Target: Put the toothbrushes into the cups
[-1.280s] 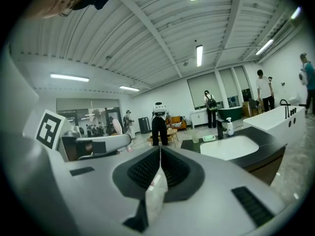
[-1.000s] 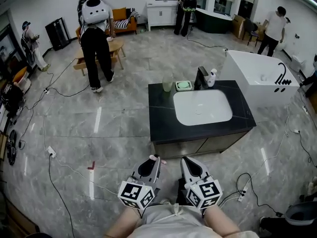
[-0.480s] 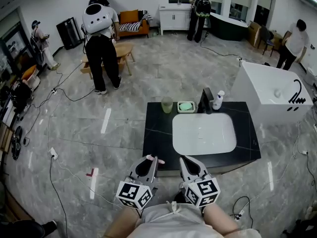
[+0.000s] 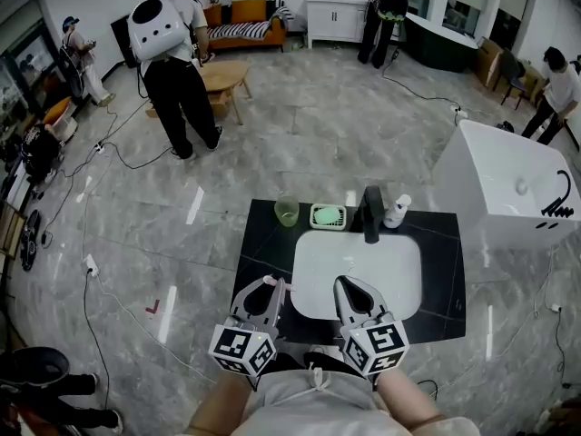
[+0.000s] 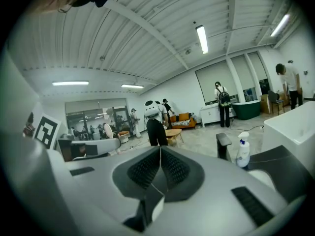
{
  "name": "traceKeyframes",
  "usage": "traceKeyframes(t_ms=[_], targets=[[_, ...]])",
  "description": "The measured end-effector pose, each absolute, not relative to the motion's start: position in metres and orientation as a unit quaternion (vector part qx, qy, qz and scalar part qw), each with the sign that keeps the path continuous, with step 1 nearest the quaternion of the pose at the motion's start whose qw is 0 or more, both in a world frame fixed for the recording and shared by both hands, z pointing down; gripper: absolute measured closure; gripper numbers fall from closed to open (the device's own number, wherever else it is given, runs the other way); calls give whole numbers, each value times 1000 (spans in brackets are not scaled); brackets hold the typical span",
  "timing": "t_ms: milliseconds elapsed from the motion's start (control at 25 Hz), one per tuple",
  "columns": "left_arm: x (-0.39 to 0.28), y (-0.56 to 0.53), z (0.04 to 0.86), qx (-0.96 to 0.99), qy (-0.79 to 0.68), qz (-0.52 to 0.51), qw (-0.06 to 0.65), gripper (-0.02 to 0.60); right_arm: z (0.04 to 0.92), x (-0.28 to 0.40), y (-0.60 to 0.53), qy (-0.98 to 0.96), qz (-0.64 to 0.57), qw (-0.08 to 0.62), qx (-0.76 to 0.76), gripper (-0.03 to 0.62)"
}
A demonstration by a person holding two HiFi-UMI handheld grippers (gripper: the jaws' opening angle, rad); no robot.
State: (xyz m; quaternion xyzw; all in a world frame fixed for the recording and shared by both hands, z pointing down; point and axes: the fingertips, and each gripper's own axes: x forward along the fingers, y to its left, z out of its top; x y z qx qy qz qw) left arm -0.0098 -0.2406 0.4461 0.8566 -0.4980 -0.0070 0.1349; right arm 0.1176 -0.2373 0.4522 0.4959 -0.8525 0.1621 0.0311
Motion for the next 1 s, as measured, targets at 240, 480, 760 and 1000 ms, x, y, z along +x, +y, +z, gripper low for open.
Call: traceKeyframes(t_ms=[240, 480, 760, 1000], targets=[[-5, -271, 454, 851, -505, 5, 147, 546, 465, 140, -273, -842, 181, 41, 506, 566], [-5, -311, 467, 852, -498, 13, 160, 548, 472, 138, -311, -834, 184, 49, 518, 566], [-11, -371, 475, 852, -498, 6, 162, 547, 486, 114, -351, -829, 208, 62, 515, 566], [-23, -425, 476, 848, -508, -7, 149, 546, 501, 103, -376, -828, 226, 68, 509, 566]])
